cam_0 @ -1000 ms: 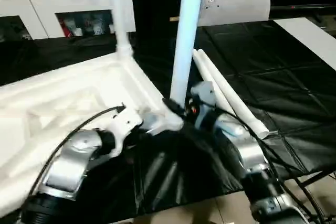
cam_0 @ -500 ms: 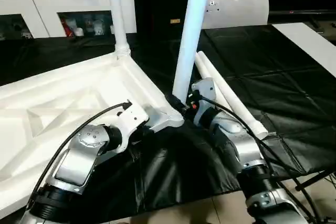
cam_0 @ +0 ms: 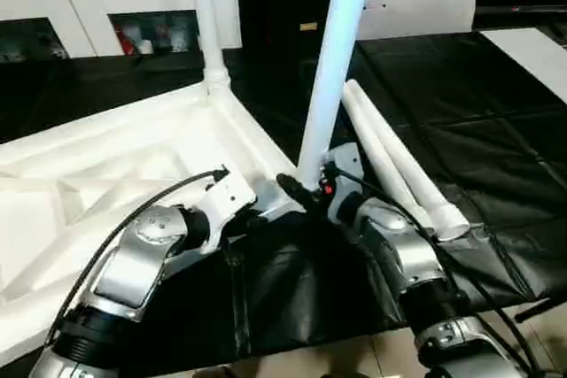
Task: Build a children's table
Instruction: Insert table leg to table base
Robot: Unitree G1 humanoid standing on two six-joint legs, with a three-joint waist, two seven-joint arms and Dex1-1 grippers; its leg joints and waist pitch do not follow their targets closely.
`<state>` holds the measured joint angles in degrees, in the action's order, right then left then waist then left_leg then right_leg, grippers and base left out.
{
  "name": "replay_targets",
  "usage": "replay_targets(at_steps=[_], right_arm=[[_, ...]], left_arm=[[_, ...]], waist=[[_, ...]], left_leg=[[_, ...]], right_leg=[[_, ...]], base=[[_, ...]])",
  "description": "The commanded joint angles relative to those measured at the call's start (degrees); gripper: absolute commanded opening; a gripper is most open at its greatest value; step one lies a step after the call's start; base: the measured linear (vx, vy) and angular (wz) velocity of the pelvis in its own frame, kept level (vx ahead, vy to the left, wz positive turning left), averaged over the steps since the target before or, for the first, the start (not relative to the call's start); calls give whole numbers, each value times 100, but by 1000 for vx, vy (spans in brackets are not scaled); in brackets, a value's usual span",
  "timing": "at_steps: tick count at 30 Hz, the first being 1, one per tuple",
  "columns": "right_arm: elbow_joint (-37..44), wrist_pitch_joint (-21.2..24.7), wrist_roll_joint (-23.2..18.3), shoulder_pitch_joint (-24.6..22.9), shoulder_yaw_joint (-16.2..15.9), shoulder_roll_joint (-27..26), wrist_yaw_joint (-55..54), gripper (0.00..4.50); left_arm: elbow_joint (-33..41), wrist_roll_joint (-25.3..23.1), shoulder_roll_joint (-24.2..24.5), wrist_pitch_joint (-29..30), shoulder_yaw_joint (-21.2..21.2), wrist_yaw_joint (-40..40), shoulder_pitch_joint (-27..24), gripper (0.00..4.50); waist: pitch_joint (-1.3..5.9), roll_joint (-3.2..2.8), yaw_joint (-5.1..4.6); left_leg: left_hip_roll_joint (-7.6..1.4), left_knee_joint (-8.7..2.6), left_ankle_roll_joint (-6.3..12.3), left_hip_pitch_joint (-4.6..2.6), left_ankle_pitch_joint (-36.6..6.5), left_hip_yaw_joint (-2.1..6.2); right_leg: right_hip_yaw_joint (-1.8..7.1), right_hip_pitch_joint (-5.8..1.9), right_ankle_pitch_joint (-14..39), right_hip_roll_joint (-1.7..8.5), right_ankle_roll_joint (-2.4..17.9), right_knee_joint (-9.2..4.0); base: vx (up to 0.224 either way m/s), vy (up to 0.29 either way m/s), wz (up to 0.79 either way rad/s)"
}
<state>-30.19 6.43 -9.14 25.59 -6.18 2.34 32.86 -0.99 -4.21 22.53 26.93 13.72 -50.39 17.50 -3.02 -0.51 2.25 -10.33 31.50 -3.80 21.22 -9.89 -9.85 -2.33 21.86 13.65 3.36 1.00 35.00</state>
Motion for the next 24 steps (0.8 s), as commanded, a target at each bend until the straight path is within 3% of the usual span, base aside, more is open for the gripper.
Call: replay_targets(at_steps=[1,4,10,13,17,24], right_arm=[[179,320,-51,-470,-278,110,436,396],[726,357,-125,-784,-311,349,669,425],[1571,557,-250,-1138,-320,821,1081,447],[1947,548,-298,-1217,-302,1105,1301,447],[2240,634,-278,-1173,-322,1561,1688,447],[2296,719,-323,-996,-387,2053,2277,447]], left_arm=[[-95,65,5,-479,-129,101,192,0],[-399,190,91,-739,-222,-67,341,0],[-859,425,255,-1235,-225,-527,548,0],[-1074,528,370,-1499,-153,-929,601,0],[-1357,645,605,-1884,22,-1614,684,0],[-1807,681,784,-2305,247,-2336,947,0]], waist=[[299,-59,18],[299,-42,52],[282,-63,79],[314,-69,88],[353,-71,138],[347,-64,223]], left_leg=[[-278,-267,353,-77,-813,59],[-258,-255,395,-52,-691,64],[-268,-276,249,-59,-1035,73],[-264,-245,266,-63,-887,70],[-264,-183,470,-65,-486,63],[-291,-170,469,-75,-631,54]], right_leg=[[267,-260,-338,404,1262,-388],[265,-275,-425,399,1179,-376],[268,-257,365,408,1068,-437],[266,-256,92,400,1094,-400],[257,-267,-798,396,1269,-302],[239,-261,-587,418,1347,-293]], base=[[0,0,0],[0,0,0],[0,0,0],[0,0,0],[0,0,0],[0,0,0]])
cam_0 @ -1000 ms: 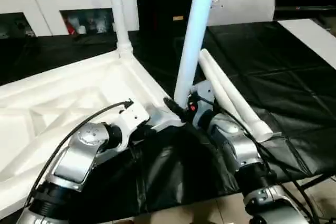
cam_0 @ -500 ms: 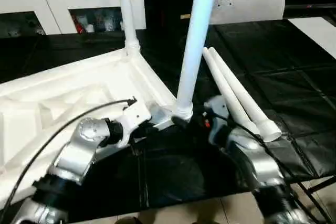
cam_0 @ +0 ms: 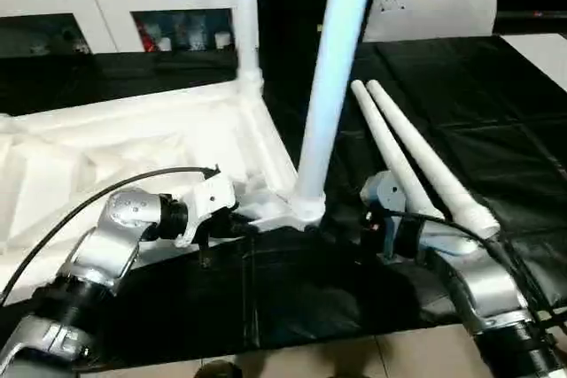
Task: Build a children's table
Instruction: Insert table leg to table base, then rotate leg to tighten
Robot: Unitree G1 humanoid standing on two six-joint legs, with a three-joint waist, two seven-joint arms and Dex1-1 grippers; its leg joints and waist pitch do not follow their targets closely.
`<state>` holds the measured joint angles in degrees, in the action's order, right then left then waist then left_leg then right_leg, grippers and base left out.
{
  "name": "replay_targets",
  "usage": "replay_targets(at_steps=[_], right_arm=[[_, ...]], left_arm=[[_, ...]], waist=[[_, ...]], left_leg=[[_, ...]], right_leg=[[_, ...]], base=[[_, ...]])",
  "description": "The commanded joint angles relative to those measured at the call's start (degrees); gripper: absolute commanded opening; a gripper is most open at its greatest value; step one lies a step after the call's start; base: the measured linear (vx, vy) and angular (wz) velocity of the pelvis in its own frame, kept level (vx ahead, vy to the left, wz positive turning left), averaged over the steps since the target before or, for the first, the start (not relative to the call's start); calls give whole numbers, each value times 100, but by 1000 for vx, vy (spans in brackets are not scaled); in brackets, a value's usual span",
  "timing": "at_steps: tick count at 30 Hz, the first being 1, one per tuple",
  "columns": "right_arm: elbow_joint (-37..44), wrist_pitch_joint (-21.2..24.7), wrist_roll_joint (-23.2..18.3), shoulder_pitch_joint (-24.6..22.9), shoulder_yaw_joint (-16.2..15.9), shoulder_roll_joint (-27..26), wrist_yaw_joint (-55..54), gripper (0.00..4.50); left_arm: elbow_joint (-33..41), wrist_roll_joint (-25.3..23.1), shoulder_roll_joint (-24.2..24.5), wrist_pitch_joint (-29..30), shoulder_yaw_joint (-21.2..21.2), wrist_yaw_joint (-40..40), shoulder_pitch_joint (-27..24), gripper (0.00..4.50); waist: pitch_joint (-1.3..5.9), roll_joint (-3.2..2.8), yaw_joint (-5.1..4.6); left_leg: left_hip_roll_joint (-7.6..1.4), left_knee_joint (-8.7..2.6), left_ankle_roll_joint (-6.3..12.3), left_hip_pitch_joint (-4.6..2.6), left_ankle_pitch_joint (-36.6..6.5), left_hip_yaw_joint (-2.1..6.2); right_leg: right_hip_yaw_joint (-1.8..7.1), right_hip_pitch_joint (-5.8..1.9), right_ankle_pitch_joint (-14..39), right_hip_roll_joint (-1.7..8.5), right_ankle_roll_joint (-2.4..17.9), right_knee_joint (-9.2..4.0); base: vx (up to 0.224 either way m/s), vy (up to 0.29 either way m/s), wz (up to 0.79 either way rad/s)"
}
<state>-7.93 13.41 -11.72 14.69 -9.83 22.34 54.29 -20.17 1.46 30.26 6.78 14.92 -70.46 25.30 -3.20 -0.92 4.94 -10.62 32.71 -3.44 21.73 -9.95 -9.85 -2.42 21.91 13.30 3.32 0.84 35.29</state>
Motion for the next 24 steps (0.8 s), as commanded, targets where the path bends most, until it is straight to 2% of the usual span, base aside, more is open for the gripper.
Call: replay_targets(at_steps=[1,5,7,13,14,16,21,24], right_arm=[[63,32,-72,129,-61,122,253,447],[4,-8,-86,256,-236,311,696,447],[-114,-77,-54,350,-270,330,800,447],[-375,-172,-90,602,-425,383,1336,447],[-390,-174,-97,621,-448,393,1399,419],[-459,-114,-172,701,-528,416,1634,412],[-520,-54,-195,761,-638,503,1979,369],[-577,-49,-181,778,-661,539,2083,334]], left_arm=[[50,104,27,-355,163,-422,208,0],[-87,121,52,-540,292,-789,319,0],[-107,107,56,-632,361,-943,351,0],[-219,70,36,-865,565,-1265,484,0],[-254,68,31,-909,583,-1308,505,0],[-341,35,-3,-990,618,-1385,574,0],[-474,-15,-13,-1084,654,-1417,652,0],[-555,-30,-9,-1137,663,-1421,685,0]], waist=[[365,-27,-20],[368,-31,39],[377,-25,50],[362,-15,73],[360,-10,74],[364,14,90],[359,9,104],[366,20,110]], left_leg=[[-270,-293,403,-131,-653,53],[-290,-287,351,-137,-741,46],[-290,-276,350,-122,-698,50],[-290,-267,310,-109,-841,46],[-293,-269,305,-107,-843,47],[-294,-263,288,-106,-894,45],[-296,-262,253,-104,-938,48],[-297,-255,274,-105,-862,47]], right_leg=[[244,-259,-484,425,1356,-319],[241,-245,-318,446,1369,-317],[231,-242,-398,451,1401,-300],[228,-235,-147,457,1409,-305],[231,-235,-129,462,1398,-304],[233,-237,-36,468,1396,-306],[236,-228,156,473,1365,-315],[233,-224,32,468,1390,-296]], base=[[0,0,0],[0,0,0],[0,0,0],[0,0,0],[0,0,0],[0,0,0],[0,0,0],[0,0,0]])
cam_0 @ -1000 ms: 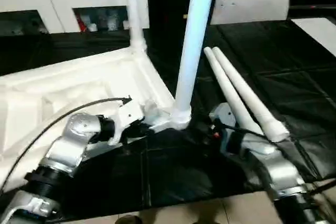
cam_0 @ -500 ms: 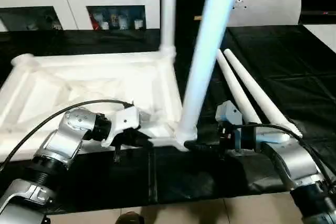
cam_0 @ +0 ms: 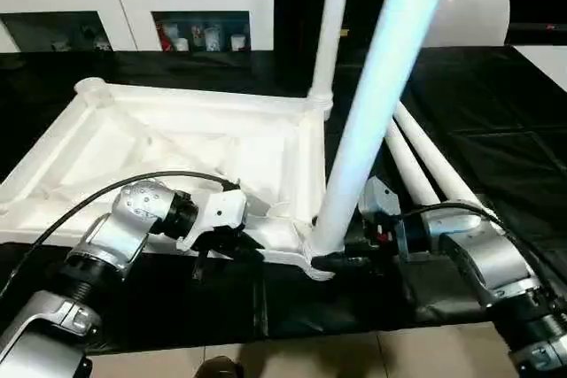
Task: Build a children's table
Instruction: Rotate leg to tighten
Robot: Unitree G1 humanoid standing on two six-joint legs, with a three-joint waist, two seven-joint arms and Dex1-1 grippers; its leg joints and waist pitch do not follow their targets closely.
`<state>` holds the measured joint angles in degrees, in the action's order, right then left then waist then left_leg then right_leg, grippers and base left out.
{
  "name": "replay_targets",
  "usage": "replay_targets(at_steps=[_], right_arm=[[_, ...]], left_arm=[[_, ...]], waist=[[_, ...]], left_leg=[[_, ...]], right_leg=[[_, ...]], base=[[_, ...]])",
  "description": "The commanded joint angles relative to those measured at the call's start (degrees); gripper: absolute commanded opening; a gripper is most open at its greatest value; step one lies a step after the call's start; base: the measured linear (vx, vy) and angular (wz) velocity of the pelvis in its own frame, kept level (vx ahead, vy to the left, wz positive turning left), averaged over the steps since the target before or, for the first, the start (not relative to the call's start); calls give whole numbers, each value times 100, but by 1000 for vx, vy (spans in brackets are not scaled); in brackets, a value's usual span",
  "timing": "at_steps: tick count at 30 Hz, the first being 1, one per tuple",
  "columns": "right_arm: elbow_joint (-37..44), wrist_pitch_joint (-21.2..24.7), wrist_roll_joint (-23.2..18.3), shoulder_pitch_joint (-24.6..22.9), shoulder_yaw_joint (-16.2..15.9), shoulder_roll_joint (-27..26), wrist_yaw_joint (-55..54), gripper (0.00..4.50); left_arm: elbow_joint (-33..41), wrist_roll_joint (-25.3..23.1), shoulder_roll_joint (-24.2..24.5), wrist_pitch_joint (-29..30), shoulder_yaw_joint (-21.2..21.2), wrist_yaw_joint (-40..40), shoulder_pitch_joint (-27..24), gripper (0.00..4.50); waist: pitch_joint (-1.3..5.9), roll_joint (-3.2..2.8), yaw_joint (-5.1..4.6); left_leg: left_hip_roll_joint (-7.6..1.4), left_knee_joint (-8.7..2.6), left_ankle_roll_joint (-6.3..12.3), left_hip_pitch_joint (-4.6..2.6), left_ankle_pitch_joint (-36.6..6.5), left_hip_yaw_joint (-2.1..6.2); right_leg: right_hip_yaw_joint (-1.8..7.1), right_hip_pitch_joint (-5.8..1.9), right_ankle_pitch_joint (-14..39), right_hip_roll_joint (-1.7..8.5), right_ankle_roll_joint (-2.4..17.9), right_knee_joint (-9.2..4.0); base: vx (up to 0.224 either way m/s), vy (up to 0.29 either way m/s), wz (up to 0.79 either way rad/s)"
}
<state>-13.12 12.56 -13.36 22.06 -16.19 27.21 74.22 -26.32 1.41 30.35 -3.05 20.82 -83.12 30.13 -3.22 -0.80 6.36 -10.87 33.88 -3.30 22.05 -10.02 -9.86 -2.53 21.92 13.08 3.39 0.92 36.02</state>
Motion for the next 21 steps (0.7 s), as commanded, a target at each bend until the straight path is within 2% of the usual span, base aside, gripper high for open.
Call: replay_targets(at_steps=[1,6,11,14,15,16,18,19,20,21], right_arm=[[-88,32,-14,51,-25,52,116,327],[-166,25,-3,95,-72,28,161,288],[-223,7,37,79,-125,-29,154,278],[-120,245,-98,-51,-50,-193,3,277],[-120,245,-98,-51,-50,-193,3,277],[-27,401,-182,-168,10,-312,-188,277],[-20,414,-194,-211,49,-391,-327,276],[-26,437,-199,-360,204,-716,-920,276],[-84,437,-141,-458,338,-1066,-1564,275],[-119,446,-111,-489,386,-1225,-1841,275]], left_arm=[[24,-29,-16,-184,75,-162,214,0],[-89,-39,0,-274,75,-175,234,0],[-141,-35,20,-281,37,-122,209,0],[-149,41,-9,-166,-92,52,150,0],[-149,41,-9,-166,-92,52,150,0],[-94,124,-67,11,-214,251,97,0],[-68,117,-98,72,-257,386,79,0],[48,93,-221,340,-418,902,7,0],[218,101,-375,670,-574,1385,-80,0],[310,126,-465,839,-649,1595,-124,0]], waist=[[370,7,-32],[371,10,-23],[366,-1,-21],[363,-30,-21],[357,-17,-25],[349,-35,-30],[338,-40,-33],[324,-45,-40],[306,-78,-59],[293,-59,-106]], left_leg=[[-266,-368,268,-134,-841,46],[-267,-364,300,-133,-811,48],[-271,-371,264,-137,-883,49],[-269,-376,246,-134,-887,56],[-268,-379,239,-138,-933,52],[-273,-390,215,-141,-980,52],[-270,-402,153,-146,-1098,60],[-271,-413,128,-144,-1148,62],[-279,-431,43,-147,-1229,69],[-273,-462,-68,-157,-1427,78]], right_leg=[[243,-226,38,460,1390,-369],[236,-225,-25,457,1398,-362],[237,-220,97,462,1398,-371],[235,-220,65,460,1404,-364],[236,-215,99,459,1406,-378],[239,-208,154,459,1402,-380],[239,-206,345,466,1376,-404],[240,-199,411,463,1363,-412],[253,-168,457,480,1387,-409],[251,-164,731,479,1351,-434]], base=[[0,0,0],[0,0,0],[0,0,0],[0,0,0],[0,0,0],[0,0,0],[0,0,0],[0,0,0],[0,0,0],[0,0,0]])
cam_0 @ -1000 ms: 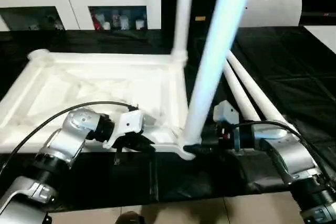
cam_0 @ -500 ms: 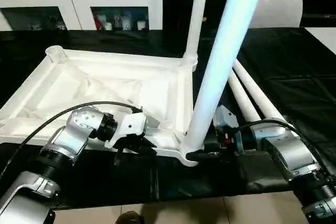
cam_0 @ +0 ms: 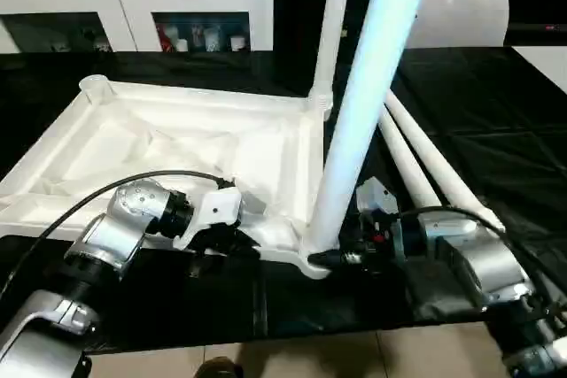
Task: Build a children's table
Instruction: Rotate leg to tighten
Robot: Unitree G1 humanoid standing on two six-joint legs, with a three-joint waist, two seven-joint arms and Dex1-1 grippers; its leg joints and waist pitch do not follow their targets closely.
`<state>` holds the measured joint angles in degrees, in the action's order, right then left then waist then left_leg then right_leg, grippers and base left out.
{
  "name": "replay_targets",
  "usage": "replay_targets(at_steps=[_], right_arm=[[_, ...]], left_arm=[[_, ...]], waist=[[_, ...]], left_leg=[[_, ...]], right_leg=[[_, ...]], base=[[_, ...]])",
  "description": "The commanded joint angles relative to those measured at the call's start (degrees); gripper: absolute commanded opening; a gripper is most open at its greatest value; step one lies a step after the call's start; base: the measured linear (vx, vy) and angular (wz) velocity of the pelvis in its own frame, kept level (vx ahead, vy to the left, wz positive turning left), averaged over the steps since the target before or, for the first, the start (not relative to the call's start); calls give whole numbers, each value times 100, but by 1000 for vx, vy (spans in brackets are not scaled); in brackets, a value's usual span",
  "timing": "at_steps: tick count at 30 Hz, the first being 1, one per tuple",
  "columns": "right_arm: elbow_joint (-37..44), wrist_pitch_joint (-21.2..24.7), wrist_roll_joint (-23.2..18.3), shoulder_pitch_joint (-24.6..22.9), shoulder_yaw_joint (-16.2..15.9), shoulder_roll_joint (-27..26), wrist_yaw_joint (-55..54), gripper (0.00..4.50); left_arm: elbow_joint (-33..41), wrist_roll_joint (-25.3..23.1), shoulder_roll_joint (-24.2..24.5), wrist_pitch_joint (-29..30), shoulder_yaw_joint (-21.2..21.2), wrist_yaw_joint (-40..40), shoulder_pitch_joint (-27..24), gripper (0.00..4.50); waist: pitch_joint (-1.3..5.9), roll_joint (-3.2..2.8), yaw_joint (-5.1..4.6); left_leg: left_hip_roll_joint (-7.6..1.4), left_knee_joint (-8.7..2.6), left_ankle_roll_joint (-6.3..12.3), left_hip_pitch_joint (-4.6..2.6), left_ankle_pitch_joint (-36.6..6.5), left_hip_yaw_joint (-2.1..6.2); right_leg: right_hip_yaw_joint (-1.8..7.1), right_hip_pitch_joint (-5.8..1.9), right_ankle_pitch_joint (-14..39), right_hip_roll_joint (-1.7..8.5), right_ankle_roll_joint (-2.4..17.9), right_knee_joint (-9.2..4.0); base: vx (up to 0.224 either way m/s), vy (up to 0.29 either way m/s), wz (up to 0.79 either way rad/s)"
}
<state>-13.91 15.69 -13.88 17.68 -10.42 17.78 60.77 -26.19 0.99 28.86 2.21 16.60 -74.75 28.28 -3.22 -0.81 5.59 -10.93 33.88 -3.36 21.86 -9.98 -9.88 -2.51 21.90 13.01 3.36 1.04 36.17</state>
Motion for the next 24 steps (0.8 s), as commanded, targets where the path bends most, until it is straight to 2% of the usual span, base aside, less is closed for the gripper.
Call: replay_targets(at_steps=[1,2,3,4,5,7,8,10,11,13,14,15,17,18,19,21,24], right_arm=[[-125,140,3,-76,-118,-545,-938,275],[-174,133,27,-75,-86,-653,-1113,275],[-215,127,46,-74,-58,-741,-1256,275],[-389,163,91,-27,32,-1137,-1786,275],[-515,152,143,32,70,-1346,-2089,275],[-650,156,177,103,107,-1531,-2357,275],[-900,136,240,273,170,-1818,-2785,275],[-1045,129,276,385,196,-1939,-2985,275],[-1156,140,329,480,222,-2050,-3144,275],[-1217,153,371,534,244,-2123,-3244,275],[-1304,165,443,619,265,-2203,-3394,275],[-1433,98,581,728,325,-2262,-3649,275],[-1455,68,588,743,343,-2269,-3629,275],[-1454,61,590,741,345,-2268,-3628,275],[-1452,-41,620,719,377,-2244,-3632,331],[-1427,-88,613,690,400,-2205,-3606,345],[-1373,-241,573,631,521,-2081,-3541,365]], left_arm=[[471,222,-482,570,-342,1087,-21,0],[539,226,-551,648,-379,1224,-52,0],[594,225,-606,709,-408,1337,-77,0],[866,187,-862,1012,-468,1762,-196,0],[999,123,-1022,1212,-496,2035,-246,0],[1107,56,-1168,1380,-511,2273,-284,0],[1298,-52,-1448,1678,-535,2645,-327,0],[1384,-104,-1621,1815,-564,2872,-320,0],[1490,-135,-1769,1954,-565,3051,-315,0],[1566,-153,-1858,2051,-562,3166,-313,0],[1700,-213,-1956,2167,-497,3294,-313,0],[1825,-315,-1993,2197,-391,3395,-317,0],[1849,-346,-1964,2196,-357,3393,-325,0],[1848,-349,-1958,2193,-356,3390,-326,0],[1849,-419,-1857,2175,-335,3356,-344,0],[1836,-430,-1779,2133,-339,3278,-359,0],[1785,-469,-1600,2073,-391,3146,-381,0]], waist=[[275,-18,-91],[280,-12,-119],[276,-22,-143],[246,-30,-187],[229,-31,-244],[230,-29,-296],[216,-8,-328],[215,-26,-347],[226,-29,-341],[233,-33,-350],[243,12,-350],[257,20,-349],[263,-16,-345],[271,-9,-346],[275,-11,-339],[288,-22,-340],[291,-27,-342]], left_leg=[[-245,-489,-134,-129,-1576,101],[-244,-494,-167,-109,-1547,110],[-246,-494,-178,-115,-1530,109],[-230,-487,-146,-132,-1648,101],[-240,-500,-130,-114,-1646,96],[-218,-495,-107,-123,-1645,100],[-221,-500,-91,-115,-1624,92],[-214,-497,-97,-123,-1592,93],[-206,-488,-71,-117,-1538,95],[-215,-488,-30,-110,-1439,86],[-207,-486,17,-99,-1343,82],[-206,-480,61,-98,-1219,77],[-206,-476,91,-92,-1088,75],[-204,-466,129,-89,-997,73],[-205,-463,153,-87,-944,71],[-208,-453,225,-86,-747,65],[-218,-456,265,-87,-780,65]], right_leg=[[240,-180,1115,482,1267,-476],[244,-207,1182,488,1219,-470],[257,-190,1210,484,1201,-477],[270,-155,1408,479,1150,-532],[287,-139,1391,474,1168,-531],[293,-138,1602,464,1054,-563],[301,-134,1599,459,1036,-573],[300,-124,1617,456,1036,-575],[296,-142,1574,454,1012,-585],[299,-142,1290,434,1034,-567],[292,-158,1129,427,1037,-562],[290,-172,953,428,1055,-551],[286,-178,777,432,1070,-535],[283,-192,584,427,1082,-524],[282,-193,480,426,1088,-520],[269,-209,37,416,1158,-485],[263,-216,-15,429,1195,-483]], base=[[0,0,0],[0,0,0],[0,0,0],[0,0,0],[0,0,0],[0,0,0],[0,0,0],[0,0,0],[0,0,0],[0,0,0],[0,0,0],[0,0,0],[0,0,0],[0,0,0],[0,0,0],[0,0,0],[0,0,0]])
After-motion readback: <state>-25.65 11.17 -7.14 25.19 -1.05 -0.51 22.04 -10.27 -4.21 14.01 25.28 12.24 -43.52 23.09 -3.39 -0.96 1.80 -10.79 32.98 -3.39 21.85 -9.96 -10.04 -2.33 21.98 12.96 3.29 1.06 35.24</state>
